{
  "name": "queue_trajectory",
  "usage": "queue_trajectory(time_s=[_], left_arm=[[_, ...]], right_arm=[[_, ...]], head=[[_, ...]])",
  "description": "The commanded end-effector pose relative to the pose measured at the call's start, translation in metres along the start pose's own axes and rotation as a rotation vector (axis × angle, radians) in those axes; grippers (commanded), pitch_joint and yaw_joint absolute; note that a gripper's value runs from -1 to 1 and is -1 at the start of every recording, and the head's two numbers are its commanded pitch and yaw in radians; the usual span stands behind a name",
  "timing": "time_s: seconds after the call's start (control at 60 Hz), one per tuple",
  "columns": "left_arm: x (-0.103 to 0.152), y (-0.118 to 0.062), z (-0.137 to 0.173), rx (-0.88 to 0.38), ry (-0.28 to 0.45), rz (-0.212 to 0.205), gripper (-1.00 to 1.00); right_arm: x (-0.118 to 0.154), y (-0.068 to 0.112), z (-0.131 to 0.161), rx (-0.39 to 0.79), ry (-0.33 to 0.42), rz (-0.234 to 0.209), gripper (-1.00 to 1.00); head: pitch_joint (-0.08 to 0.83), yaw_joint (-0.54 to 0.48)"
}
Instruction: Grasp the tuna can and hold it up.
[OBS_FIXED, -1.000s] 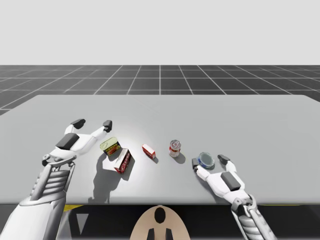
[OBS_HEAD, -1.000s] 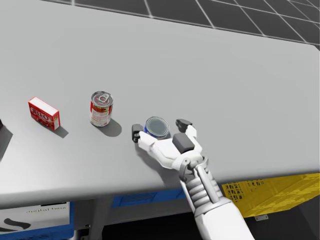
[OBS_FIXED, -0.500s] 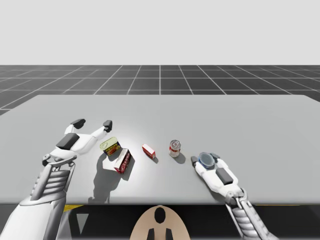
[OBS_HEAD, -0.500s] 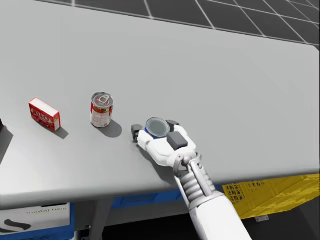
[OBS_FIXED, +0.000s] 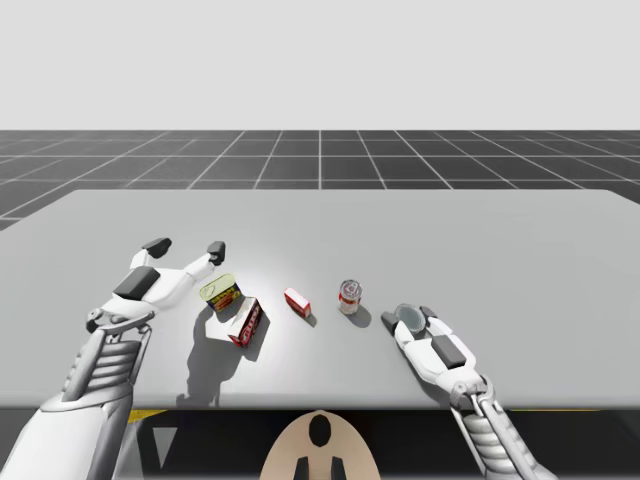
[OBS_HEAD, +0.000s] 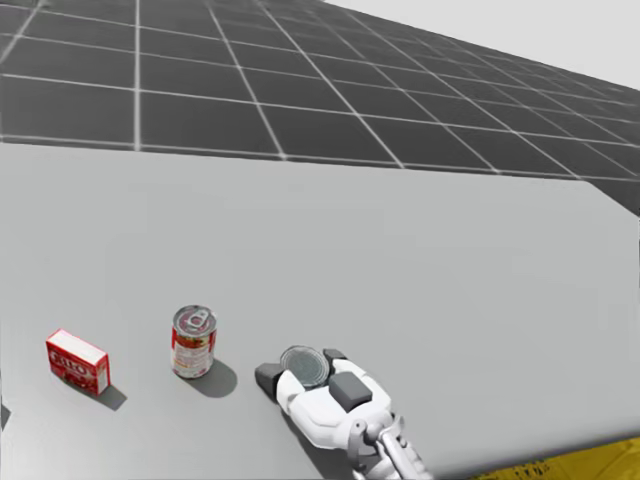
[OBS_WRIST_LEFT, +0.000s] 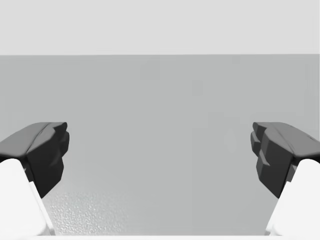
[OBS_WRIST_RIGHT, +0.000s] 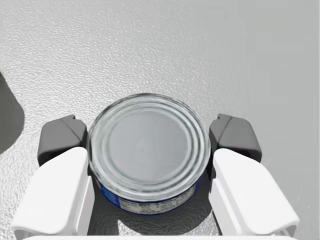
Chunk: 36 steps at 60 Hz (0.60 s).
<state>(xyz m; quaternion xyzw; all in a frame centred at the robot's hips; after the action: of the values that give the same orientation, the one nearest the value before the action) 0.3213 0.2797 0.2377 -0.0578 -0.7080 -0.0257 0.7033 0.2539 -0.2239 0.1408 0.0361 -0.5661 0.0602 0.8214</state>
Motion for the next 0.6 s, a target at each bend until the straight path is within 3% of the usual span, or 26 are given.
queue_trajectory(time_s=[0.017, 0.15, 0.25, 0.367, 0.483, 0.6], left_arm=[[0.0, 0.0, 0.0, 0.001, 0.001, -0.002, -1.0], [0.0, 0.0, 0.0, 0.002, -0.002, -0.003, -1.0], [0.0, 0.0, 0.0, 0.003, -0.006, -0.008, -1.0], [0.001, 0.0, 0.001, 0.012, 0.008, 0.002, -1.0], [0.002, 0.001, 0.001, 0.013, 0.005, 0.006, -1.0], [0.002, 0.001, 0.001, 0.013, 0.004, 0.007, -1.0]], right_arm=[[-0.012, 0.001, 0.002, -0.009, 0.037, -0.008, 0.99], [-0.003, 0.0, 0.01, -0.01, 0.014, -0.008, 0.99], [0.027, -0.003, 0.025, -0.001, -0.053, 0.0, 0.97], [0.07, -0.007, 0.045, -0.004, -0.172, 0.032, 0.98], [0.105, -0.009, 0.061, -0.001, -0.264, 0.026, 0.99], [0.149, -0.01, 0.084, -0.023, -0.414, 0.037, 0.99]], head=[[0.401, -0.38], [0.359, -0.37], [0.347, -0.37], [0.339, -0.38], [0.328, -0.38], [0.318, -0.38]])
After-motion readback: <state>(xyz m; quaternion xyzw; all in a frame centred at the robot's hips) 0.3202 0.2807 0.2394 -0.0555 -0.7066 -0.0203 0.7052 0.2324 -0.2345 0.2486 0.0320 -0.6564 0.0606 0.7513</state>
